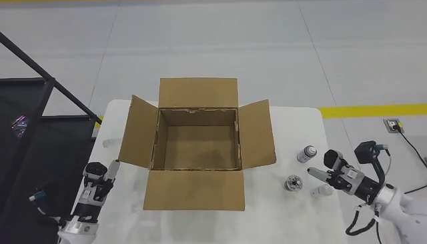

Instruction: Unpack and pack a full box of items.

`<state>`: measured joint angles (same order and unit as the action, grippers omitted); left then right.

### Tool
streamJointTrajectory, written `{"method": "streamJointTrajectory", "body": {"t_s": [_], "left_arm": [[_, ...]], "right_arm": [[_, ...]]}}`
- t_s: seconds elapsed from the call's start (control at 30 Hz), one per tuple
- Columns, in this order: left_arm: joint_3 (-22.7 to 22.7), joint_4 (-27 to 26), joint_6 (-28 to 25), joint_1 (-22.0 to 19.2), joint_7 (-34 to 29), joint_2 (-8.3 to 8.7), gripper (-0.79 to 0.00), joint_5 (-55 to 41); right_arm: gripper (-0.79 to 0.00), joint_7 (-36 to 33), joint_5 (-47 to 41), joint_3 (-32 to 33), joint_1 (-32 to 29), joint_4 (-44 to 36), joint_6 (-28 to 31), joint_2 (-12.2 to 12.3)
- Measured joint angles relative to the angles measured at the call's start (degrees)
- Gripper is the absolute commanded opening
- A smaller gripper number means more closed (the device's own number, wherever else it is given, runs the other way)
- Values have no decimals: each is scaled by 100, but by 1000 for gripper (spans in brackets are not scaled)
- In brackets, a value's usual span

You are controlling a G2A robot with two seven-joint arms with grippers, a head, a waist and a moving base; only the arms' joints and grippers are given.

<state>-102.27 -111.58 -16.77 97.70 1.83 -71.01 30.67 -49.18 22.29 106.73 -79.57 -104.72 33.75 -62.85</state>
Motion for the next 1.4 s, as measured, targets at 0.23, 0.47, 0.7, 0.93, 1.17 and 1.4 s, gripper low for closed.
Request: {"method": "streamJointTrajectory", "body": {"t_s": [0.23,0.47,0.7,0.93,1.17,1.4], "left_arm": [[2,1,3,-2,0,0,0,3],[-55,61,-27,-13,27,-6,0,-120],[-74,97,-10,-24,17,-7,0,-133],[-74,97,-11,-24,17,-7,0,-133],[-74,97,-11,-24,18,-7,0,-133],[-74,97,-11,-24,18,-7,0,-133]], "right_arm": [[0,-68,763,-42,-21,-334,-120,43],[0,-462,3399,-116,-737,-1249,-570,115],[0,-845,3877,-618,-602,-728,-745,143],[0,-704,3573,-669,-293,3,-710,177],[-403,-630,3460,-591,-372,104,-659,222],[-453,-639,3485,-711,-258,366,-802,253]]}}
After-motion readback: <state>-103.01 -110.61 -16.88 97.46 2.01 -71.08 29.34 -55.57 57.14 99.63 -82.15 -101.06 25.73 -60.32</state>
